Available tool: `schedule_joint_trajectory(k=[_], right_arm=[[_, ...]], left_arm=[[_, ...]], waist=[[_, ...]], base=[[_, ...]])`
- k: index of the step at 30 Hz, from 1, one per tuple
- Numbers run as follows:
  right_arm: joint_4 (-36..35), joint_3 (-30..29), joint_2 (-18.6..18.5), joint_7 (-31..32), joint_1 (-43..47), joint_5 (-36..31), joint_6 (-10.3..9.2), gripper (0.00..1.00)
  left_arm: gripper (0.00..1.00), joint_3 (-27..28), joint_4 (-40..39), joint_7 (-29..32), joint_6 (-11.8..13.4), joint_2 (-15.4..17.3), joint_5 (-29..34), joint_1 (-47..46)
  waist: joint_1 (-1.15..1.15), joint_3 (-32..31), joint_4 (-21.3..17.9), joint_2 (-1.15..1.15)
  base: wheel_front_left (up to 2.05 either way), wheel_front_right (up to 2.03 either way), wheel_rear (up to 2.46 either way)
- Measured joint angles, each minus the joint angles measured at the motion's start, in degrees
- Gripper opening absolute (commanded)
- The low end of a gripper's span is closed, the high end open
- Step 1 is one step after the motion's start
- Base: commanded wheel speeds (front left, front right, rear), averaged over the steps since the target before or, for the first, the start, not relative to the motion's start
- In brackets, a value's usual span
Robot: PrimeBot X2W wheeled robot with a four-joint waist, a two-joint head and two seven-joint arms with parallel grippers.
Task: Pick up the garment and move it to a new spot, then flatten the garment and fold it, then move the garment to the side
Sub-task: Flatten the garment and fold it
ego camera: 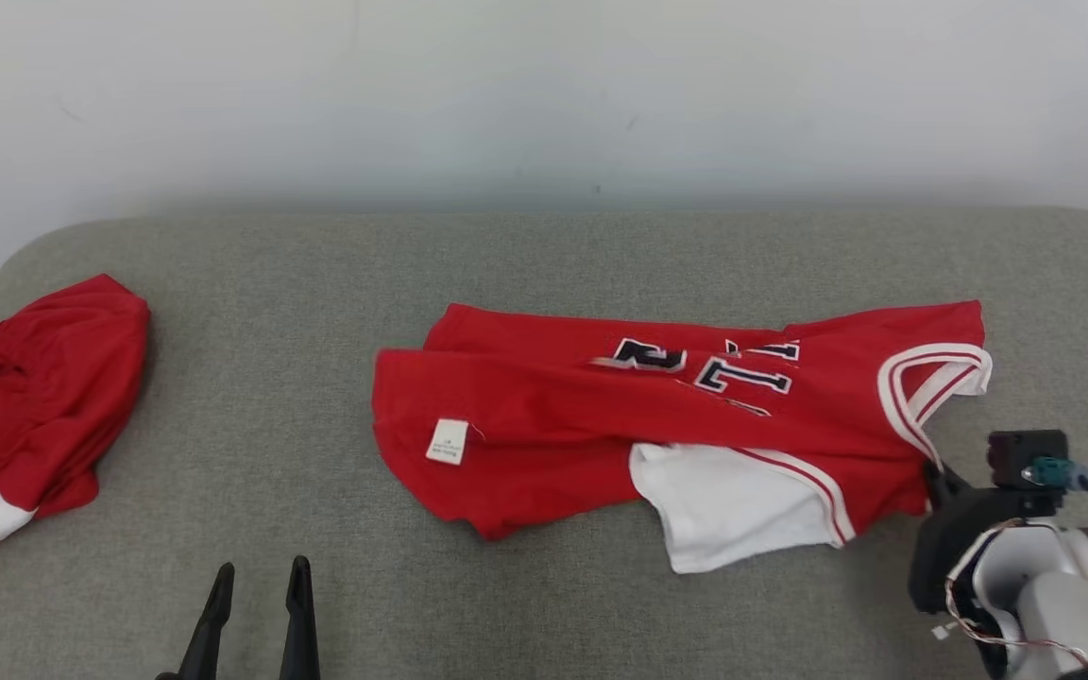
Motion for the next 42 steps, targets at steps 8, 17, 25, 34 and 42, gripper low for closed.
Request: schedule_joint_trajectory(k=[8, 17, 25, 34, 42], right_arm=[[-28.25, -9.80, -1.25, 18.97, 14.12, -4.23, 0.00, 0.00], [-52.93, -16.15, -1.18, 36.01, 23.10, -1.46, 0.00, 0.00], [-51.89, -16.67, -1.33, 37.68, 21.06, -3.31, 0.00, 0.00], [-31.96, -10.79, -2.44, 25.50, 8.15, -6.95, 0.00, 0.00], [-17.90, -9.92, -2.16, 14.34, 0.52, -10.79, 0.00, 1.00]], left_arm=[[1.00, -0.25, 0.01, 0.00, 0.00, 0.01, -0.08, -0.13], [1.00, -0.59, 0.31, 0.00, 0.01, 0.03, -0.04, -1.23], [1.00, -0.34, 0.29, 0.00, 0.00, 0.01, -0.15, -1.25], [1.00, -1.89, 0.64, 0.00, 0.00, 0.00, -0.04, -2.68], [1.00, -2.24, 0.85, 0.00, 0.00, 0.01, 0.08, -2.87]], waist=[[0.00, 0.18, -1.21, 0.00], [0.00, 0.67, 0.41, 0.00], [0.00, 1.48, 0.62, 0.00], [0.01, 2.35, 1.81, 0.00], [0.01, 2.78, 3.99, 0.00]], base=[[0.00, 0.00, 0.00], [0.00, 0.00, 0.00], [0.00, 0.00, 0.00], [0.00, 0.00, 0.00], [0.00, 0.00, 0.00]])
